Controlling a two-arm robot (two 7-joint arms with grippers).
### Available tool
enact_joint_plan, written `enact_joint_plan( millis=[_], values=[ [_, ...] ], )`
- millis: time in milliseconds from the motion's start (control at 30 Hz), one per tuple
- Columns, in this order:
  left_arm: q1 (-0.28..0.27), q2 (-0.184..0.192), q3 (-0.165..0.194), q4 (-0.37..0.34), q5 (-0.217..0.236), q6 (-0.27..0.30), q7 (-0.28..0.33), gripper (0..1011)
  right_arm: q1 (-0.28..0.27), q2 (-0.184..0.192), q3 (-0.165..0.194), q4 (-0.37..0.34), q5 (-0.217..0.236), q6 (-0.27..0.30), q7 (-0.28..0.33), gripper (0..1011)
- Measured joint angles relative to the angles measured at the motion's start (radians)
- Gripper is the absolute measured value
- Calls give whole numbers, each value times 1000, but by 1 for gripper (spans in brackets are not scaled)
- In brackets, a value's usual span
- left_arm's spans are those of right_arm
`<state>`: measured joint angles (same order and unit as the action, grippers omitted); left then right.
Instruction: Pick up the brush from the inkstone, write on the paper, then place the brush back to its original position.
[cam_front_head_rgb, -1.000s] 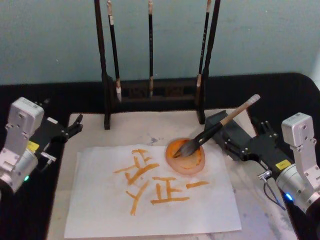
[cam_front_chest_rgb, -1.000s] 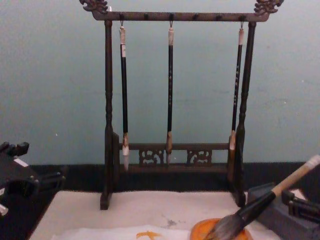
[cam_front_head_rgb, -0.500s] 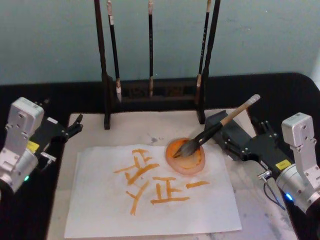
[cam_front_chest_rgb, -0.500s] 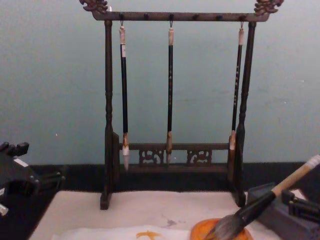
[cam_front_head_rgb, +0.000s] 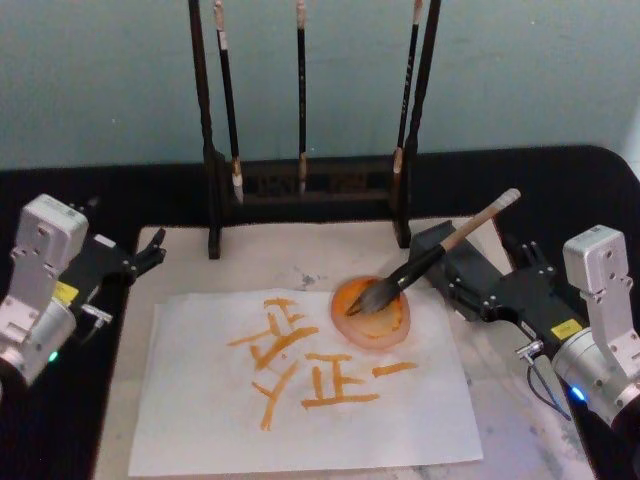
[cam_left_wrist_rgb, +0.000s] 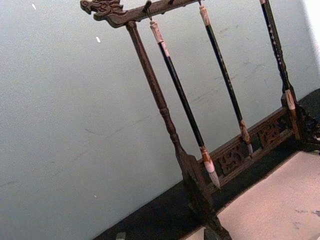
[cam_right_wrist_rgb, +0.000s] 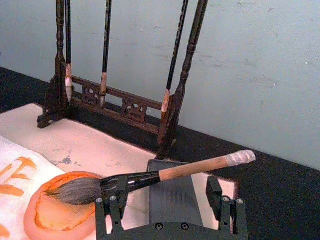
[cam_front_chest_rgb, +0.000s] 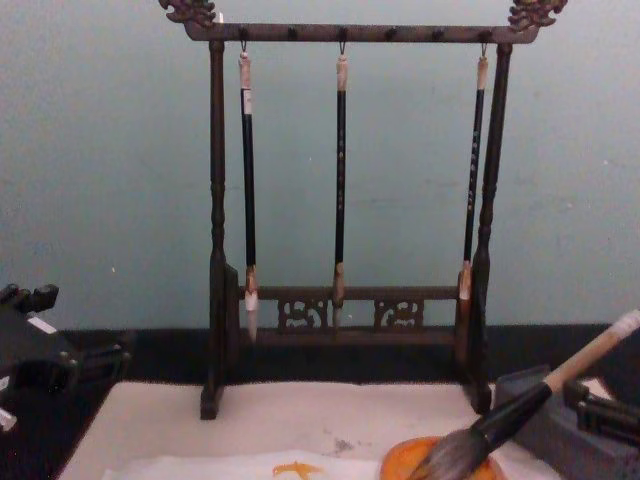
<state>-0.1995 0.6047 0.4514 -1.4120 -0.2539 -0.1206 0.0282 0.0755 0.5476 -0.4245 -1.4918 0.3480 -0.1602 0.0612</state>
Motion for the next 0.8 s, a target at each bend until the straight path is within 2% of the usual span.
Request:
enact_joint_plan(
  millis=[800],
  values=[
    [0,0,0,0,0,0,0,1010,0,0,0,0,0,0,0,1000]
  ],
)
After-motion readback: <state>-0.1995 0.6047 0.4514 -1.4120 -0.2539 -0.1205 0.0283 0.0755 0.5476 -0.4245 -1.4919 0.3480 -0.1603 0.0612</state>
